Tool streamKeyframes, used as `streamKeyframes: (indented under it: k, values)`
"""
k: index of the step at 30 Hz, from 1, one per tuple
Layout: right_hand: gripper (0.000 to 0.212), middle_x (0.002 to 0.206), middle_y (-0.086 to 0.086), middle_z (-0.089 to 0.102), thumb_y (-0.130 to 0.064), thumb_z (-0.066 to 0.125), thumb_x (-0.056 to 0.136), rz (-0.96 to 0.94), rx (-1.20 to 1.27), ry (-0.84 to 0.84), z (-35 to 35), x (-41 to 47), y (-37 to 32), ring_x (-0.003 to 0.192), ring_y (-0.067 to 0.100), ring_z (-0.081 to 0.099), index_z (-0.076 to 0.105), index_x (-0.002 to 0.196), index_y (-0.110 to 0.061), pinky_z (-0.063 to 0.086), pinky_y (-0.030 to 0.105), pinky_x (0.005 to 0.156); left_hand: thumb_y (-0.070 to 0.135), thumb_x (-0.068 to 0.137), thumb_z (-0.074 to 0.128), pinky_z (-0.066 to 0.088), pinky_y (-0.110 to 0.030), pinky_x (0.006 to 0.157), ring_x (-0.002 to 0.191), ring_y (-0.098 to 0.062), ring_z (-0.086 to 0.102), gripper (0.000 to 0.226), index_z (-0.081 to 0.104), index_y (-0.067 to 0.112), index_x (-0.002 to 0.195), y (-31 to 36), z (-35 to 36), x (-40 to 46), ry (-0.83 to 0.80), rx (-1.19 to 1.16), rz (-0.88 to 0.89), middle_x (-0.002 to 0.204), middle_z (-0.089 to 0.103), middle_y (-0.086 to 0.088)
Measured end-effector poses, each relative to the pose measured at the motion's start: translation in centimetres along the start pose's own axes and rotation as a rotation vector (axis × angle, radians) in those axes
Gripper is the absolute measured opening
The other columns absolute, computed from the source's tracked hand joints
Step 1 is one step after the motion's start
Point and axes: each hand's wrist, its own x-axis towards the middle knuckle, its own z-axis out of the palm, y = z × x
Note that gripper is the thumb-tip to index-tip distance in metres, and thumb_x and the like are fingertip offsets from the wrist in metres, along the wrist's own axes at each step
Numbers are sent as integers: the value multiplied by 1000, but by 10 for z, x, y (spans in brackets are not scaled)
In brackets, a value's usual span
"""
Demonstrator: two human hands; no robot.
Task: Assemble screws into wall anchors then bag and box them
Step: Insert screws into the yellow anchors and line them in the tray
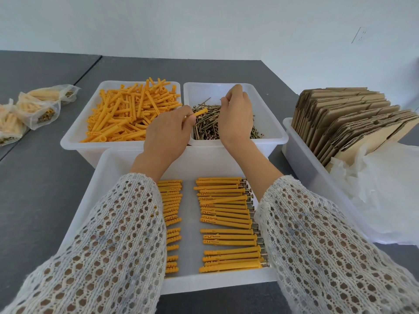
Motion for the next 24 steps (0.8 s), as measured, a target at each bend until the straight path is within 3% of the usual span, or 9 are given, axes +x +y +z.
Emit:
streamKeyframes:
  k: [4,8,11,13,14,16,19,22,24]
  values:
    - [6,88,9,57,-9,48,100,-139,60,-77,1,-3,-5,82,26,53,50,99,-4,44,38,65,33,105,44,30,-30,52,66,-22,52,24,63,19,101,-1,1,0,-7,11,10,67,52,5]
    - [10,73,9,50,-1,38,98,-338,50,-161,3,-8,-13,62,22,39,48,99,-2,31,35,55,31,105,44,31,-31,53,64,-22,51,24,62,18,99,-2,2,0,17,-11,5,64,49,8]
    - [22,63,3,45,5,39,93,-405,38,-194,1,-11,-13,54,19,35,48,112,-3,33,36,55,29,106,42,33,-33,54,64,-23,50,24,61,16,100,-2,2,0,23,-23,-23,65,49,6]
    - [36,75,6,57,7,39,90,-447,102,-200,-3,-12,-14,57,21,45,47,124,-4,35,34,54,28,106,40,38,-38,56,65,-24,51,25,60,15,100,-1,1,1,26,-62,-54,68,52,4]
    - [42,91,9,64,7,39,90,-457,135,-186,-6,-12,-15,63,24,52,46,130,-5,38,34,55,26,106,39,41,-41,59,65,-22,51,24,60,15,100,1,0,1,33,-91,-77,69,52,5]
    - [49,122,9,62,4,37,91,-424,195,-117,-10,-10,-14,66,23,58,42,139,-9,43,33,57,22,105,39,44,-41,63,62,-18,49,23,59,15,96,6,-3,5,57,-207,-166,69,53,5]
    - [54,144,4,48,0,37,95,-247,270,19,-11,-1,-7,61,14,55,34,147,-15,41,27,52,15,105,34,49,-35,65,57,-9,57,24,55,14,92,17,-9,15,102,-663,-381,65,53,4]
    - [48,140,5,48,-2,37,98,-19,321,50,-9,6,5,68,0,50,37,144,-15,35,14,56,18,107,35,54,-25,70,71,-7,67,27,57,18,91,27,-19,19,-16,-954,-453,67,60,8]
    - [38,128,10,52,-3,37,98,129,343,23,-7,11,12,75,2,48,42,134,-11,40,20,65,22,107,40,51,-26,75,84,-10,66,28,63,22,91,29,-22,18,-177,-1007,-416,79,61,6]
